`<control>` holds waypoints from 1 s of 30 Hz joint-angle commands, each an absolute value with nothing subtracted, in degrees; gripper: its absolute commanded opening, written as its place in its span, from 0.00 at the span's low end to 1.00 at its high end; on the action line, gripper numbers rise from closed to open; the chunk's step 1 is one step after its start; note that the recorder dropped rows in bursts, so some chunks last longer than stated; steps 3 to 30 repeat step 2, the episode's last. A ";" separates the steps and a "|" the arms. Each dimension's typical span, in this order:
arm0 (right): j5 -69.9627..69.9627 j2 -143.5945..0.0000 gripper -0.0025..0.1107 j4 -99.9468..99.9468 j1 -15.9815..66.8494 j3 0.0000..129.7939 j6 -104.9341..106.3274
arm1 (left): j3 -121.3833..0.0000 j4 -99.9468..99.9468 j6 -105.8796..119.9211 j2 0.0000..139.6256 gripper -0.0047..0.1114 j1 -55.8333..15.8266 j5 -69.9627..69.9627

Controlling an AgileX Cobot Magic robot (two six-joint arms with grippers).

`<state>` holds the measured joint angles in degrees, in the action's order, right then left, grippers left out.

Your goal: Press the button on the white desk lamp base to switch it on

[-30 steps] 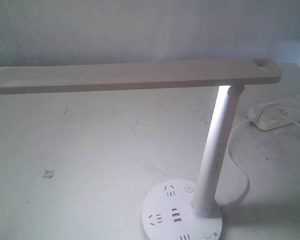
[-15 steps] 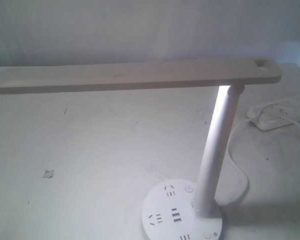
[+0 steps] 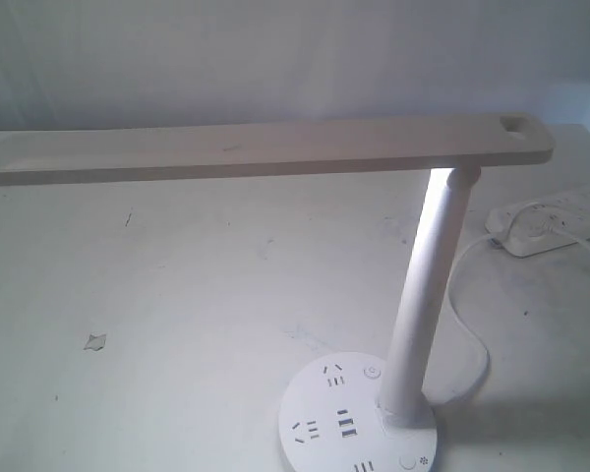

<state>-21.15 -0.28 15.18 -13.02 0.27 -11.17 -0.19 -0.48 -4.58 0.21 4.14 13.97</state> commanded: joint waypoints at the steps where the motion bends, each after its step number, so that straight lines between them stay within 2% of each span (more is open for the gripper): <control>1: -20.92 0.00 0.02 14.99 -13.14 0.00 -11.33 | 0.00 -0.30 -4.75 0.00 0.04 3.82 14.14; 30: -20.92 0.00 0.02 14.99 -13.14 0.00 -11.33 | 0.00 -0.30 -4.75 0.00 0.04 3.82 14.14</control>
